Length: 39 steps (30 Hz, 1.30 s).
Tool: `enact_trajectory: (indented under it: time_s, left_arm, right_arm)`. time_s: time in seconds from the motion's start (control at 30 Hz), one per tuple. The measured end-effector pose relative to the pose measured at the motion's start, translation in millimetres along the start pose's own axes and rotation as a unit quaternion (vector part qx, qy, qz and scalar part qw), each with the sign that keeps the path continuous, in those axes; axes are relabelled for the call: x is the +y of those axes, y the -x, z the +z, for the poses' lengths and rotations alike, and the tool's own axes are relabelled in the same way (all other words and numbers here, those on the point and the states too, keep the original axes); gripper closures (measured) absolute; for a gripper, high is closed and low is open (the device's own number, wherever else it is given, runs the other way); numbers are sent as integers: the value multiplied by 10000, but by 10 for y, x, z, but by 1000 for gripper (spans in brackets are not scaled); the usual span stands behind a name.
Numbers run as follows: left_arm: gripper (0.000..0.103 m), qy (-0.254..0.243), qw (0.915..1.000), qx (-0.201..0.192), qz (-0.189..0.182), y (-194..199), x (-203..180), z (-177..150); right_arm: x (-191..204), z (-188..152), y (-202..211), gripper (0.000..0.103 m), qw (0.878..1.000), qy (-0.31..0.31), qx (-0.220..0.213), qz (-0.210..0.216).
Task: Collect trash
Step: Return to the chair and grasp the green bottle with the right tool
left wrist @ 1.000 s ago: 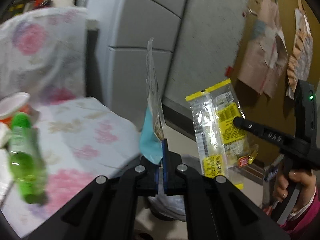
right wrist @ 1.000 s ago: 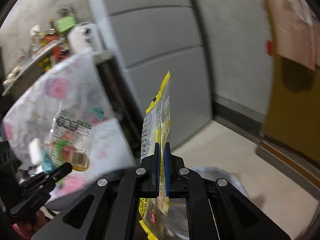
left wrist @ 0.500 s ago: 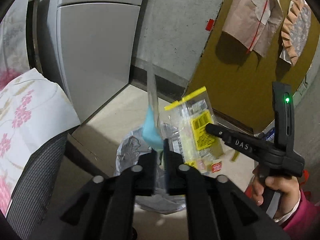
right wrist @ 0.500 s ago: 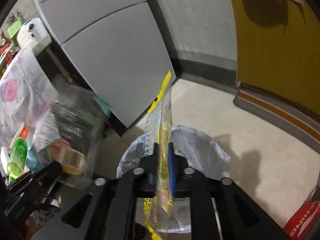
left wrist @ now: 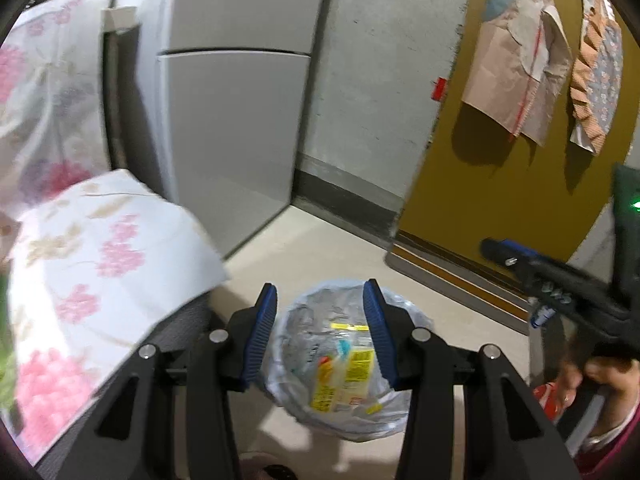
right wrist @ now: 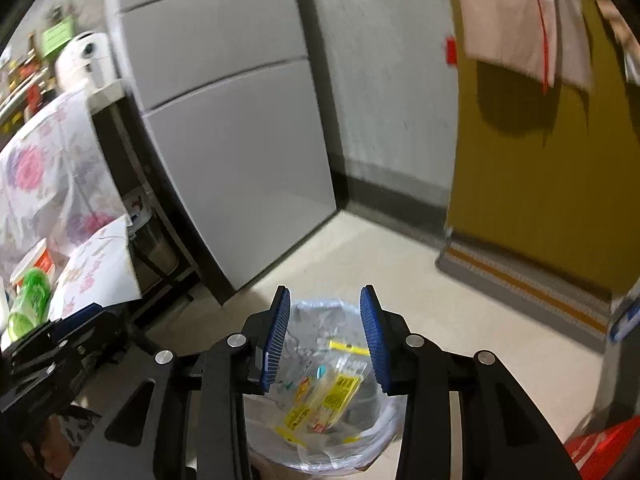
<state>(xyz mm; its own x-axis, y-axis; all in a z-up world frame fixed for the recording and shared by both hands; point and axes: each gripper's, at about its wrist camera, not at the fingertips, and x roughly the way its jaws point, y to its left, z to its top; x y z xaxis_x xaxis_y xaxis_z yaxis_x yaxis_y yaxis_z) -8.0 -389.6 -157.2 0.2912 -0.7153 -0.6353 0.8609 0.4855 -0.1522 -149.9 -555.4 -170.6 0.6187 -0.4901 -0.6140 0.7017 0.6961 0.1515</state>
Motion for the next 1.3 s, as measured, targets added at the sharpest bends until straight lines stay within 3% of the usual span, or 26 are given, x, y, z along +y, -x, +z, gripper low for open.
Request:
enact_trajectory:
  time_s: [0.1, 0.33, 0.4, 0.43, 0.57, 0.63, 0.83, 1.03, 1.3]
  left_arm:
    - [60, 175, 9994, -48, 307, 184, 151, -1]
    - [59, 751, 9915, -194, 1047, 812, 743, -111]
    - [58, 866, 9865, -231, 1371, 1024, 913, -171]
    - [55, 952, 9828, -251, 1560, 1147, 1018, -218]
    - [51, 1330, 9695, -365, 2024, 1554, 1345, -388]
    - [50, 1539, 9594, -387, 2332, 1766, 1536, -502]
    - [45, 2153, 9293, -382, 2977, 2264, 2051, -764]
    - [44, 2552, 9061, -398, 3351, 2489, 2419, -931]
    - [44, 2826, 8968, -366, 3384, 2521, 2645, -1044]
  right_arm:
    - [133, 106, 156, 64, 9999, 89, -98, 43]
    - [762, 301, 554, 63, 9928, 520, -434, 988]
    - [1042, 329, 629, 56, 9869, 775, -502, 1322]
    - [1206, 333, 666, 49, 9830, 925, -549, 1491]
    - [1745, 306, 747, 41, 9681, 1455, -611, 1945]
    - [1981, 270, 758, 32, 9606, 1622, -570, 2184]
    - [2729, 84, 647, 31, 9359, 2227, -200, 2722]
    - [3312, -108, 450, 31, 9191, 2713, 127, 2854]
    - [3826, -168, 209, 31, 9128, 2934, 276, 2829]
